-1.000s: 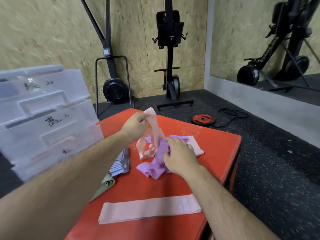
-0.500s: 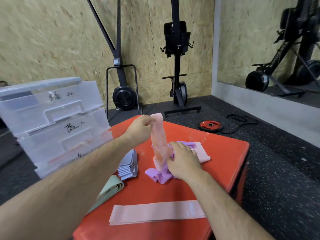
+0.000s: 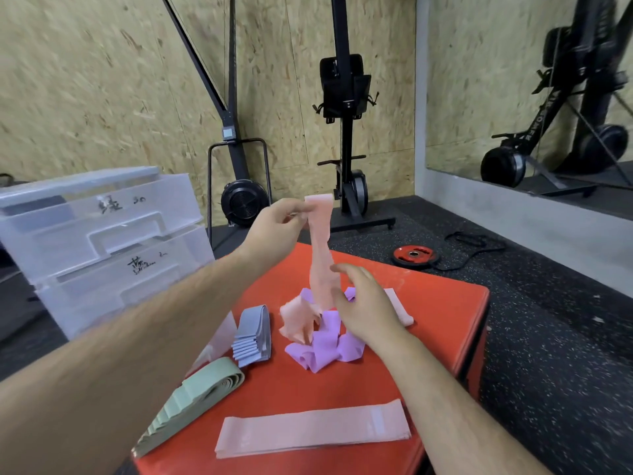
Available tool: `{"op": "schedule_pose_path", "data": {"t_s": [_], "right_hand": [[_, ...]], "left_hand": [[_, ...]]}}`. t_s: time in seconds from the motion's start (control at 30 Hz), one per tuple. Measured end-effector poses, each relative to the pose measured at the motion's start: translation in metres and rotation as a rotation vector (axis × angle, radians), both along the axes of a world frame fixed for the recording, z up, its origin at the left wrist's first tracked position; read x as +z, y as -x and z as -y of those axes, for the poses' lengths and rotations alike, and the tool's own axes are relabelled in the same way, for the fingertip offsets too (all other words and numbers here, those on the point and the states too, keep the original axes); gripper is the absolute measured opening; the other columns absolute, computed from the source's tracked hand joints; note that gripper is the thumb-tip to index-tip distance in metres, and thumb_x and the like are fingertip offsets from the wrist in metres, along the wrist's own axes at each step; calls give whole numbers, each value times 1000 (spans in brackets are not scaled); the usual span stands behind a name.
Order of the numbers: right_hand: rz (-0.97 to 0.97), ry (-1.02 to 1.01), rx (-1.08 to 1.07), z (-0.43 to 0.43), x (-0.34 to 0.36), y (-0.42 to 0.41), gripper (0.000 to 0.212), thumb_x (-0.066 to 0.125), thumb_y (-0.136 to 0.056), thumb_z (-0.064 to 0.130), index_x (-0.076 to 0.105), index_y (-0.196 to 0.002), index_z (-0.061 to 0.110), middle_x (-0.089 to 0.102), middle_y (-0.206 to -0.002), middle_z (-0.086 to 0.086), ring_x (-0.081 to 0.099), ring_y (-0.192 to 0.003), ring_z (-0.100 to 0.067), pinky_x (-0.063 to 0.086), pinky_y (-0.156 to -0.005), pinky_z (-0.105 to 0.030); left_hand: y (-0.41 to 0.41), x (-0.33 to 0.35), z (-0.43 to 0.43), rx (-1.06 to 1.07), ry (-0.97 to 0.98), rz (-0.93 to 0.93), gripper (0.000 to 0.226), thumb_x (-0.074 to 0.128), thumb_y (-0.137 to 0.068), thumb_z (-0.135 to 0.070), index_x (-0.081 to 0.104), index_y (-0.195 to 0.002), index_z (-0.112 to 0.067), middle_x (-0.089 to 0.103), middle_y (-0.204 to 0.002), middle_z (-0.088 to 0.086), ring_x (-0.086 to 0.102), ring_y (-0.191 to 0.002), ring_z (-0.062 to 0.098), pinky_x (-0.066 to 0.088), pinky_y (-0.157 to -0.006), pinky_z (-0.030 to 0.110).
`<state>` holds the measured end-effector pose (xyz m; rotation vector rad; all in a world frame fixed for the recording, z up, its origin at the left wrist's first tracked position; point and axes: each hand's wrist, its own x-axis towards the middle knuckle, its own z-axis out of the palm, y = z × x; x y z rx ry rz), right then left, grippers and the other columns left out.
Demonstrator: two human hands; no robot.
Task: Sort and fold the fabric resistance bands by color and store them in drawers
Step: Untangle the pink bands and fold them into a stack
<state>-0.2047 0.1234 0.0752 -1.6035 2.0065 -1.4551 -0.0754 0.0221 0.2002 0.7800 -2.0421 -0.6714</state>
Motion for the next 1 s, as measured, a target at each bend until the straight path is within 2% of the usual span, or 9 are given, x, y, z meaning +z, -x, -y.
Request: {"op": "schedule_pose_path", "data": {"t_s": [0.1, 0.3, 0.4, 0.47, 0.57, 0.73, 0.8, 0.9, 1.0], "right_hand": [[160, 107, 117, -4, 17, -2, 39, 62, -94, 18, 56, -128, 38, 54, -133, 24, 49, -123, 3, 40, -98, -22], [223, 213, 46, -18, 36, -10, 43, 72, -86, 18, 58, -121, 37, 45, -124, 17, 53, -114, -5, 43, -95, -23], [293, 159, 103, -29, 35, -17, 39, 73, -86, 19, 57, -115, 39, 54, -119, 15, 56, -106, 1, 44, -79, -12], [364, 114, 146, -34, 31, -25, 37, 74, -86, 19, 57, -111, 40, 61, -113, 12, 59, -103, -3, 51, -75, -21], [441, 96, 181, -36, 27, -36, 34, 76, -85, 13, 56, -104, 33, 67, -103, 3, 64, -90, -11, 54, -70, -30], [489, 60, 260, -41, 32, -50, 25, 71, -88, 6, 53, -99, 19, 64, -83, -4, 58, -73, -17, 45, -56, -19], [501, 62, 278, -42, 36, -53, 20, 70, -89, 6, 57, -99, 18, 66, -84, -5, 60, -72, -16, 45, -54, -17], [520, 64, 270, -40, 40, -58, 13, 71, -89, 8, 63, -94, 18, 67, -82, -1, 62, -72, -12, 46, -58, -20], [549, 59, 240, -37, 38, -61, 12, 72, -89, 10, 65, -88, 19, 66, -78, 1, 60, -63, -7, 45, -56, -19]], "left_hand": [[-2, 15, -10, -39, -28, -90, 29, 51, -96, -13, 72, -111, -26, 74, -100, -2, 71, -96, 10, 54, -82, 32], [-19, 22, -30, -63, -69, -131, 27, 54, -94, -21, 73, -107, -35, 75, -98, 4, 66, -97, 38, 55, -82, 52], [-29, 16, -42, -88, -123, -184, 26, 54, -97, -14, 74, -107, -27, 76, -96, 3, 71, -93, 18, 55, -81, 35], [-37, 8, -51, -106, -167, -220, 25, 55, -97, -11, 74, -108, -22, 76, -97, 6, 72, -90, 12, 53, -79, 30], [-48, -13, -62, -102, -218, -273, 23, 57, -96, -9, 74, -109, -17, 75, -100, 6, 70, -87, 11, 53, -77, 29], [-70, -60, -69, -78, -354, -375, 21, 65, -92, -20, 73, -111, -27, 74, -104, 2, 66, -90, 16, 57, -91, 42], [-81, -81, -70, -81, -382, -341, 25, 69, -87, -31, 71, -112, -32, 73, -110, 2, 69, -101, 20, 52, -99, 50], [-93, -103, -74, -95, -323, -239, 43, 80, -75, -43, 68, -116, -40, 55, -138, -3, 65, -111, 14, 51, -102, 42], [-98, -111, -76, -140, -173, -109, 60, 88, -72, -21, 63, -123, -38, 37, -146, -11, 64, -107, 10, 54, -91, 27]]}}
